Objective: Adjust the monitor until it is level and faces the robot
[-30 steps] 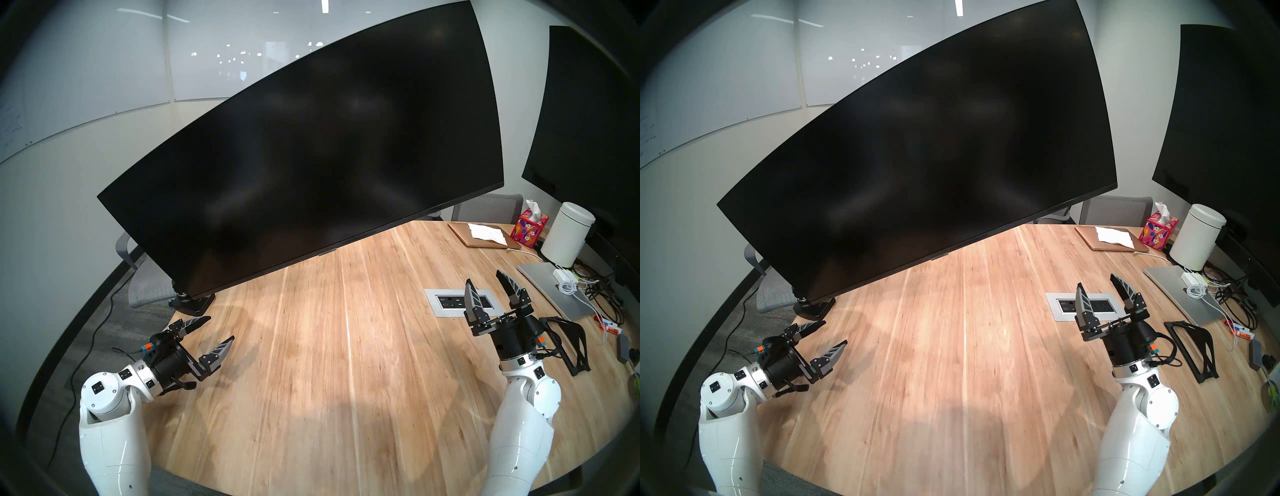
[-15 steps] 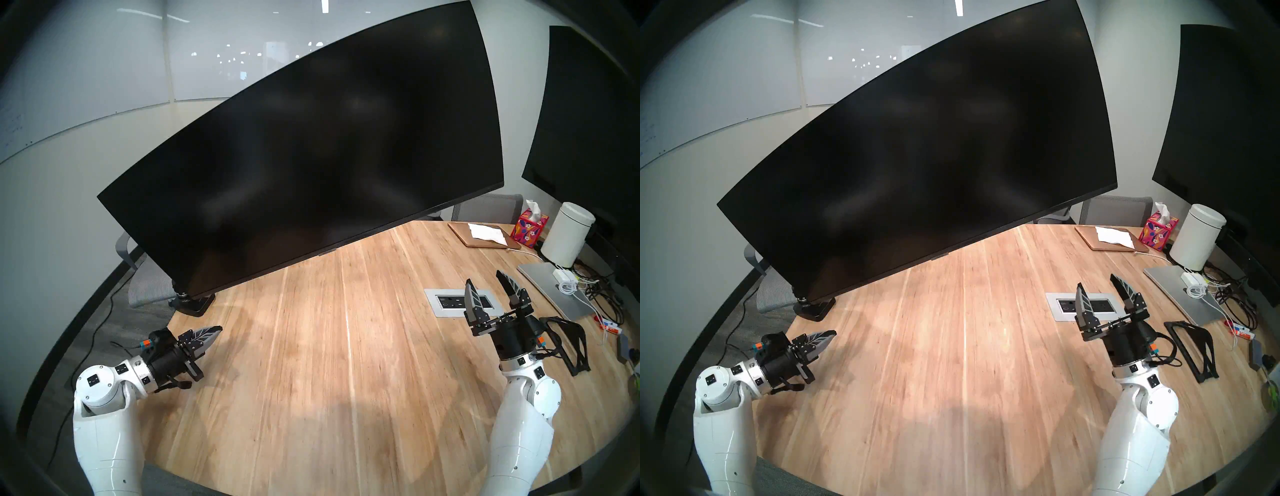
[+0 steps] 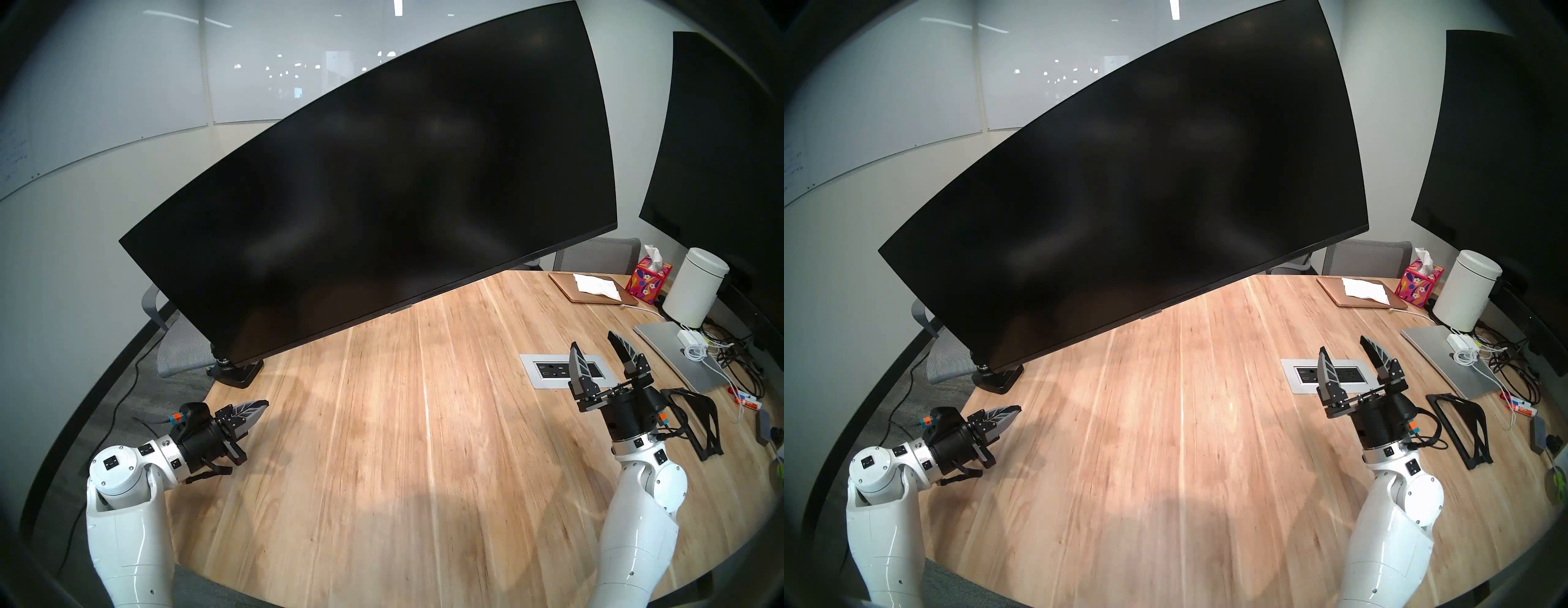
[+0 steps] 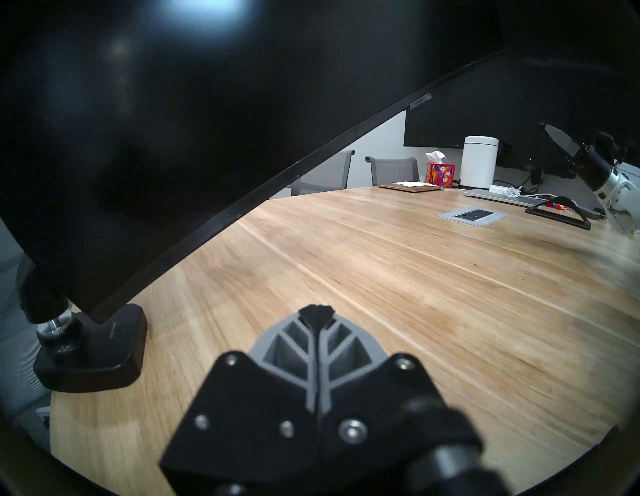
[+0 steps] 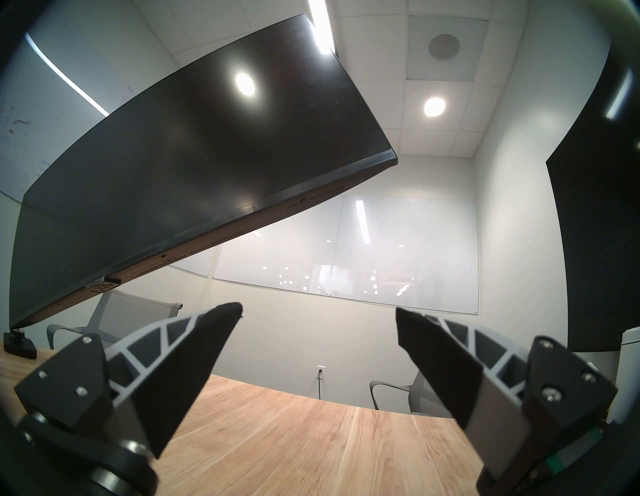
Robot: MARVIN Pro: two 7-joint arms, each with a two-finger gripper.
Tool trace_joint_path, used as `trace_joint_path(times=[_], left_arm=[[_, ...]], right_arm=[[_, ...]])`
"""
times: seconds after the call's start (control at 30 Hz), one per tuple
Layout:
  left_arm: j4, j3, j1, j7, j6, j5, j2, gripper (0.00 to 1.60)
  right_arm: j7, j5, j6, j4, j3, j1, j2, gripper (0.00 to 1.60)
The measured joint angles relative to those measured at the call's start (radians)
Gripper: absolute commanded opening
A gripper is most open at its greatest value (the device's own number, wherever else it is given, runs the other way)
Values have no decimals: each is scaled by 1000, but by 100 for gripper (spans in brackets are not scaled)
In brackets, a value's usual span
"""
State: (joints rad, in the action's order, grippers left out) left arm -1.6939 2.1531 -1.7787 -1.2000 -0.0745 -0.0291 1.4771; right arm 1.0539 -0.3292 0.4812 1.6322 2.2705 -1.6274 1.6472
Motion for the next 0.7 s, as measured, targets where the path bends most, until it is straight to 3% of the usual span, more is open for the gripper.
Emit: trace_joint_path(times=[0.43, 0.7], left_arm=[[-12, 8, 3, -17, -81, -6, 9, 0], [-14, 11, 6, -19, -69, -5, 16, 0]], right_arm=[[0, 0, 0, 0, 0, 0, 0, 160], [0, 0, 0, 0, 0, 0, 0, 160]])
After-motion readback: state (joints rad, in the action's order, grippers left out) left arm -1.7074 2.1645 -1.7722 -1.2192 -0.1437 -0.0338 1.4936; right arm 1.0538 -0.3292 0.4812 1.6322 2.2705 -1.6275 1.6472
